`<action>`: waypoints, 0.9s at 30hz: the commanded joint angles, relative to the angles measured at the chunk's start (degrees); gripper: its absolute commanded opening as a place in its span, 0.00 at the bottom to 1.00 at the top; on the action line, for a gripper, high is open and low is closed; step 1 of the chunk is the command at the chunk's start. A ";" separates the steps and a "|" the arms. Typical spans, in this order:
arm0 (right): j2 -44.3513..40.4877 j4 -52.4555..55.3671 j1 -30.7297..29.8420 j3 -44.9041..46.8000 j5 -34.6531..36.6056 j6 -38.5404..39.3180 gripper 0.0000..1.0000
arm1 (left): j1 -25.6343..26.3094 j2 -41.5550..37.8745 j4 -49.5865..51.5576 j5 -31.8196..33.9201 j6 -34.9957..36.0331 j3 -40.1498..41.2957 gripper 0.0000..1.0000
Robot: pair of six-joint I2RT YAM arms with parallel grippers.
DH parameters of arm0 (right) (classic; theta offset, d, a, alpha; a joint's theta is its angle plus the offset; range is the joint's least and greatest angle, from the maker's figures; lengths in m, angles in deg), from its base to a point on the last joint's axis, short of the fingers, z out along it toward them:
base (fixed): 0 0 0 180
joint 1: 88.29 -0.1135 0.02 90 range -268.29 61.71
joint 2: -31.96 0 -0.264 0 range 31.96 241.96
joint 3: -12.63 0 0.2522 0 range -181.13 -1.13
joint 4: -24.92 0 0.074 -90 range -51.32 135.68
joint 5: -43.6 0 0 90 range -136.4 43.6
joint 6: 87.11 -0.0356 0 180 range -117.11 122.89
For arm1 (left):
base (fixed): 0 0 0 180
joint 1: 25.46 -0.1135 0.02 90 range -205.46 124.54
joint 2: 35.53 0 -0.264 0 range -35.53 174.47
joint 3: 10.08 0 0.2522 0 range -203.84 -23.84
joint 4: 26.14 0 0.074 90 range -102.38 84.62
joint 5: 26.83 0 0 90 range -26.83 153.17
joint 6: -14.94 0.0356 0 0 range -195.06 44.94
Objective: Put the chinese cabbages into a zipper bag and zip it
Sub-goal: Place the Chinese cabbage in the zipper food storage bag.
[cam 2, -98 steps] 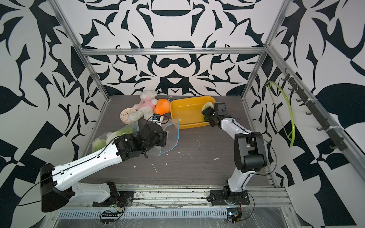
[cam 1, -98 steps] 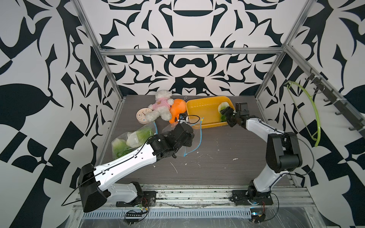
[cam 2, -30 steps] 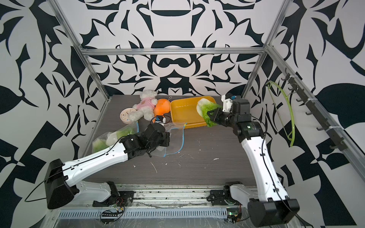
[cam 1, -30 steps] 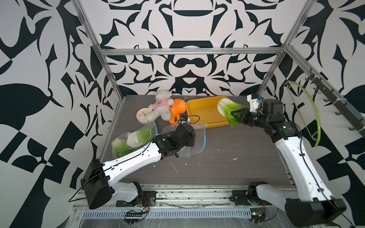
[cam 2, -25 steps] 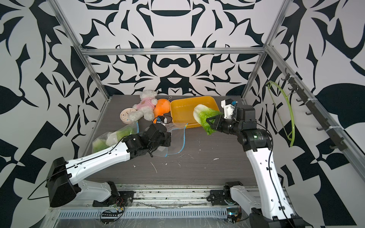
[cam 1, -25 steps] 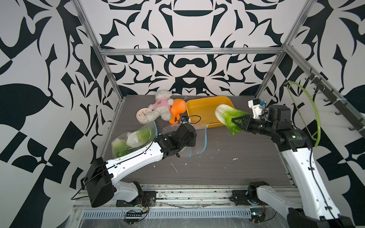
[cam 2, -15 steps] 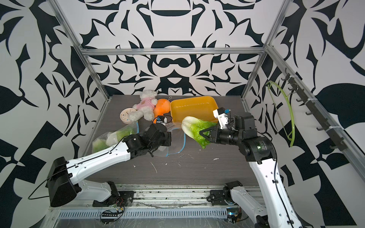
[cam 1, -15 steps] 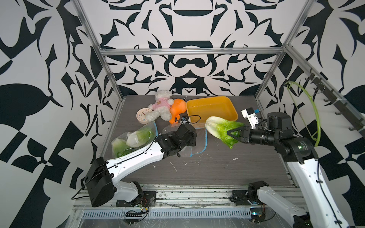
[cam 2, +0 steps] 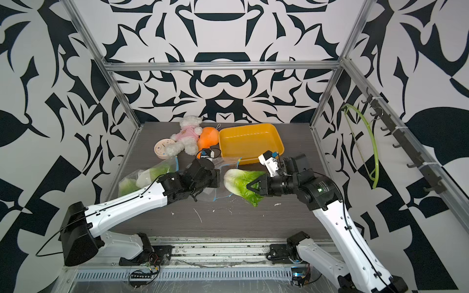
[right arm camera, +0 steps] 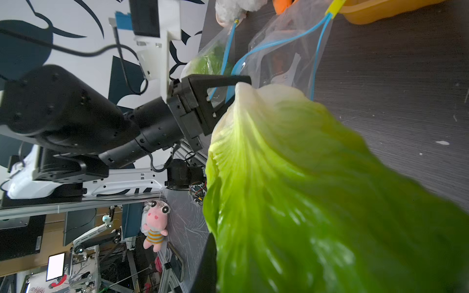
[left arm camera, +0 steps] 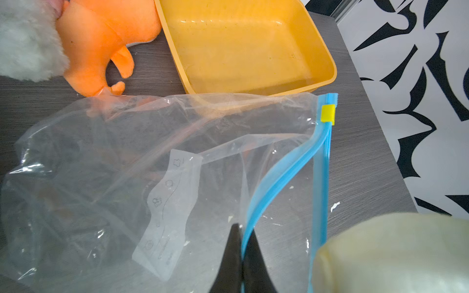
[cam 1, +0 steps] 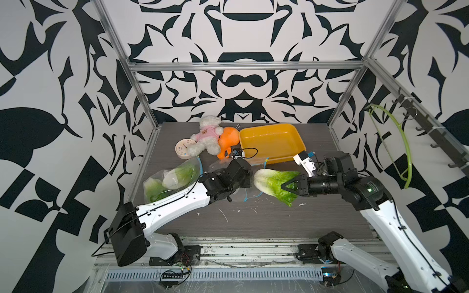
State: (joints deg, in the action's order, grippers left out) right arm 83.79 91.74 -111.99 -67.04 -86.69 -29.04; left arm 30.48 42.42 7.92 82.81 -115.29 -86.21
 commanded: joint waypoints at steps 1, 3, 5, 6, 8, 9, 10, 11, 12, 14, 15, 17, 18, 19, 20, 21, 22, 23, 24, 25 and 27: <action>0.45 0.27 -1.47 -0.07 3.63 1.78 0.00 | -0.22 -1.88 -0.34 -0.65 1.15 -1.97 0.00; 1.59 2.86 -2.61 -0.90 6.55 3.11 0.00 | -0.22 -2.36 0.98 -0.57 1.65 -2.82 0.00; 3.04 5.42 -4.51 -1.99 9.96 4.16 0.00 | -0.22 -3.23 1.24 -1.28 2.32 -3.03 0.00; 3.70 6.14 -5.36 -2.47 11.39 4.38 0.00 | -0.22 -3.65 1.29 -1.90 2.47 -3.02 0.00; 5.39 7.20 -7.71 -3.78 14.27 4.45 0.00 | -0.15 -4.27 1.17 -3.22 2.35 -3.19 0.00; 6.15 7.29 -8.72 -4.54 15.21 4.35 0.00 | -0.09 -4.39 1.11 -4.07 2.20 -3.28 0.00; 6.80 6.79 -9.89 -5.32 15.80 3.96 0.00 | 0.03 -4.40 1.07 -4.78 1.92 -3.44 0.00; 7.47 5.62 -10.87 -5.91 15.86 3.28 0.00 | 0.25 -4.31 0.98 -5.04 1.82 -3.61 0.00; 7.78 4.02 -11.78 -6.26 15.45 2.51 0.00 | 0.39 -4.16 1.01 -5.14 1.86 -3.72 0.00; 8.11 -1.62 -13.12 -6.09 12.16 0.35 0.00 | 0.48 -3.45 1.05 -5.33 1.82 -4.05 0.00; 8.26 -3.99 -13.37 -5.89 10.47 -0.58 0.00 | 0.48 -3.25 1.14 -5.39 1.82 -4.16 0.00; 8.86 -6.70 -13.86 -6.22 9.42 -1.89 0.00 | 0.56 -2.98 1.09 -5.19 1.73 -4.23 0.00; 9.18 -6.84 -14.14 -6.46 9.96 -1.89 0.00 | 0.53 -2.96 1.06 -5.05 1.65 -4.17 0.00; 9.56 -6.82 -14.54 -6.60 10.36 -1.58 0.00 | 0.49 -2.98 0.90 -4.96 1.63 -4.16 0.00; 9.92 -6.54 -14.74 -6.67 10.54 -0.97 0.00 | 0.49 -3.08 0.74 -5.00 1.60 -4.08 0.00; 10.26 -6.12 -14.87 -6.39 10.78 -0.59 0.00 | 0.48 -3.15 0.71 -4.96 1.73 -3.99 0.00; 10.63 -5.51 -15.01 -6.05 11.16 0.01 0.00 | 0.50 -3.23 0.71 -4.96 1.88 -4.07 0.00; 10.89 -4.88 -15.05 -5.62 11.50 0.74 0.00 | 0.48 -3.29 0.78 -4.88 2.08 -4.08 0.00; 11.05 -4.58 -15.12 -5.17 11.63 1.27 0.00 | 0.48 -3.33 0.90 -4.86 2.08 -4.15 0.00; 11.26 -4.17 -15.14 -4.65 11.85 1.84 0.00 | 0.50 -3.44 0.91 -4.89 2.17 -4.14 0.00; 12.23 -2.55 -15.23 -4.64 12.81 3.07 0.00 | 0.49 -3.85 0.48 -5.25 2.26 -3.91 0.00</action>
State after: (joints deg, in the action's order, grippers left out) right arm 95.82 89.22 -126.81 -71.24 -74.93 -28.53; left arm 30.81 39.12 8.49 78.31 -114.00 -88.74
